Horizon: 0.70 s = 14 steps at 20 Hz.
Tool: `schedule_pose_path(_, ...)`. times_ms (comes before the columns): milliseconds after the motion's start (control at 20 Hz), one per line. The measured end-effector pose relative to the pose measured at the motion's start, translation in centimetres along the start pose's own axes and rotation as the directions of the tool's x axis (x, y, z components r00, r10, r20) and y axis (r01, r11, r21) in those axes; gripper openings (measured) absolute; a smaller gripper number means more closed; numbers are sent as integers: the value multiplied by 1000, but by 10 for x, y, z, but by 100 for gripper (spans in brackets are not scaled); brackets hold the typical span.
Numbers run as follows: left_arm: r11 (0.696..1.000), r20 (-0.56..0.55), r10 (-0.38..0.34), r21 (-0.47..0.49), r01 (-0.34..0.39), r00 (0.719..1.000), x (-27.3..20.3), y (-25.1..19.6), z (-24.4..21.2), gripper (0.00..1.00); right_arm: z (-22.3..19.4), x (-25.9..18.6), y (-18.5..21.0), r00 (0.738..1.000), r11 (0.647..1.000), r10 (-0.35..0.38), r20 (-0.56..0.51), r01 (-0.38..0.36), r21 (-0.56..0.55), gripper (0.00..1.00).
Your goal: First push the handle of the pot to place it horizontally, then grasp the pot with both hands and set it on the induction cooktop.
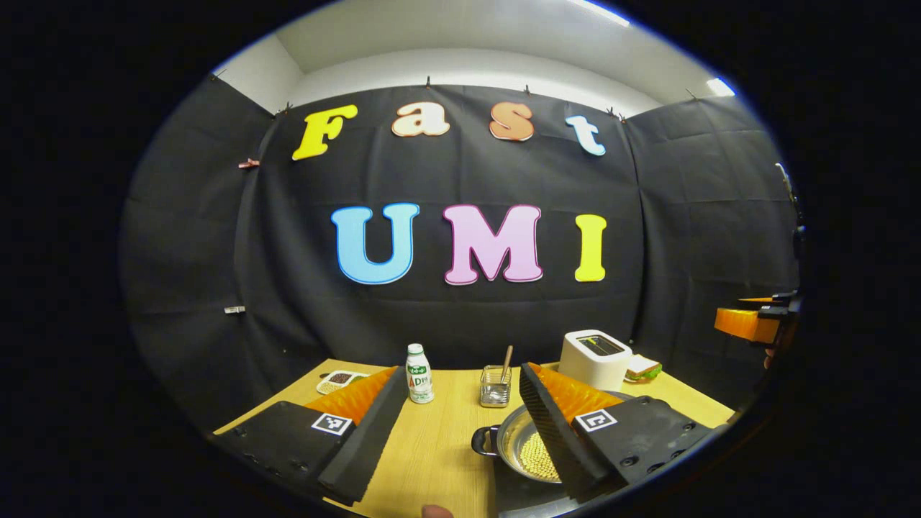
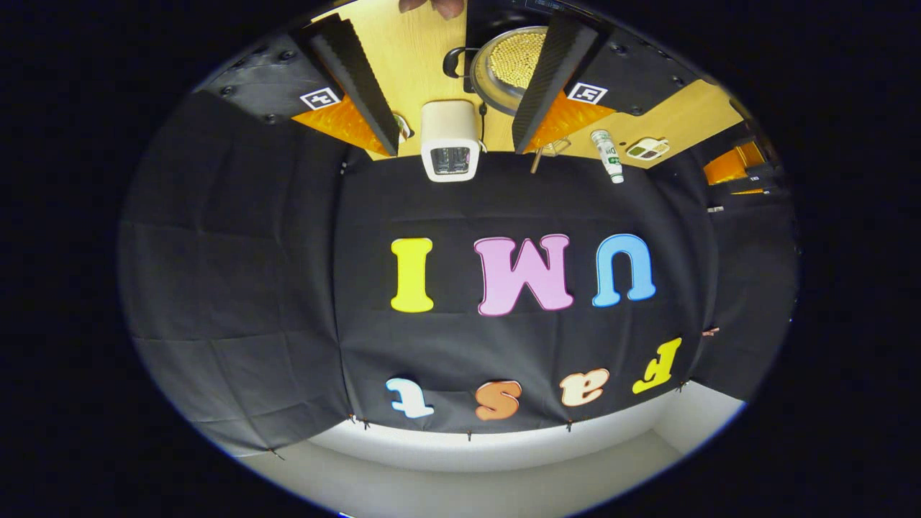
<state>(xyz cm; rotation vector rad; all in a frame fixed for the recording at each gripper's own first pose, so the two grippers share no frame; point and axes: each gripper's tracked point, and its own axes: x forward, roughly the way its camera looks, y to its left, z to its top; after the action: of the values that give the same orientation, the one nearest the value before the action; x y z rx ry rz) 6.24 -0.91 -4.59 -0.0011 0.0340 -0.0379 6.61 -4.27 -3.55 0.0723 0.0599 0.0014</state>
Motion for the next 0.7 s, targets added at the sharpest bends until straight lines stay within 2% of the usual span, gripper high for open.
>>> schedule_pose_path(100, 1000, 33, 0, 3, 0, 999, -15, -3, 8, 99, 14, -14, 3, 998, 1000, 9, 65, -9, -7, 98)
schedule_pose_path(300, 1000, 75, -6, -10, 7, 997, -39, -12, 10, 96, 32, -41, 0, 984, 997, -7, 178, 21, -79, 98)
schedule_pose_path(700, 999, 130, 38, 29, -42, 991, -71, -14, -5, 96, 8, -64, -5, 985, 997, -8, 171, 20, -72, 99)
